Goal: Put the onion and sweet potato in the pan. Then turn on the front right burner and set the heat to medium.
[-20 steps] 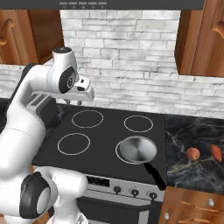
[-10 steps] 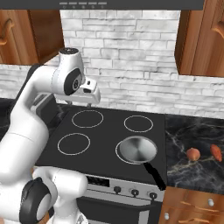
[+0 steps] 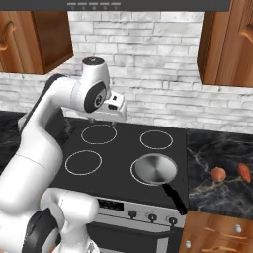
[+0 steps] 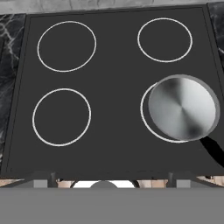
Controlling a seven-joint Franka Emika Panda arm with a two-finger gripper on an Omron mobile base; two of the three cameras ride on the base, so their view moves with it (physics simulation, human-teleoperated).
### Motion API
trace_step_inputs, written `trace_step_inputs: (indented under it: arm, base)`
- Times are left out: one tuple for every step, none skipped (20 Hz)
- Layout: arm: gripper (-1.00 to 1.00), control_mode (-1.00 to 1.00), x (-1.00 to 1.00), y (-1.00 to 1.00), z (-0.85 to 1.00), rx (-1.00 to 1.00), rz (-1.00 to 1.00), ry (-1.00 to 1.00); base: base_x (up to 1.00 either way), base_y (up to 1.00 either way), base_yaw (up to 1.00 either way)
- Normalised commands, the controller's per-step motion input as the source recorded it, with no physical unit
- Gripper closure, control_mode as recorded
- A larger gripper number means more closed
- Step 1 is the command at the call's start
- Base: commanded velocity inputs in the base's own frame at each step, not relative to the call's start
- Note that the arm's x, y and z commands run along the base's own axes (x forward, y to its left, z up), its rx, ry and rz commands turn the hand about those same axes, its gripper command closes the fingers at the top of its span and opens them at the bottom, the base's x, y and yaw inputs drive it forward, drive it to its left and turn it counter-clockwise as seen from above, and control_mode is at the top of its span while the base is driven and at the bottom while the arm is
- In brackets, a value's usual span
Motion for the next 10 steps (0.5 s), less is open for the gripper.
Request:
trace_step_inputs:
  arm:
    - [-1.0,-1.0,-0.21,-0.46,-0.03,0.0,-0.06,0.0]
    - [-1.0,-1.0,-0.16,-0.54,-0.09,0.0,-0.07,0.0]
    - [-1.0,-1.0,-0.11,-0.55,-0.11,0.0,-0.06,0.0]
    - [-1.0,-1.0,-0.16,-0.51,-0.07,0.0,-0.06,0.0]
    - [-1.0,-1.0,-0.19,-0.44,0.0,0.0,-0.06,0.0]
    - [-1.0,-1.0,-0.22,-0.35,-0.01,0.0,-0.07,0.0]
    - [-1.0,-1.0,-0.19,-0.35,0.0,0.0,-0.07,0.0]
    - [-1.0,-1.0,-0.16,-0.33,0.0,0.0,-0.08,0.0]
    - [-1.0,-1.0,-0.06,-0.34,0.0,0.0,-0.07,0.0]
    - [-1.0,-1.0,0.0,-0.41,0.0,0.0,-0.03,0.01]
  base:
    - [0.0,0.0,0.0]
    - [0.0,0.0,0.0]
    - [0.0,0.0,0.0]
    - [0.0,0.0,0.0]
    - [0.0,0.0,0.0]
    - [0.0,0.0,0.0]
    - [0.0,0.0,0.0]
    - [0.0,0.0,0.0]
    - [0.0,0.0,0.0]
    - [0.0,0.0,0.0]
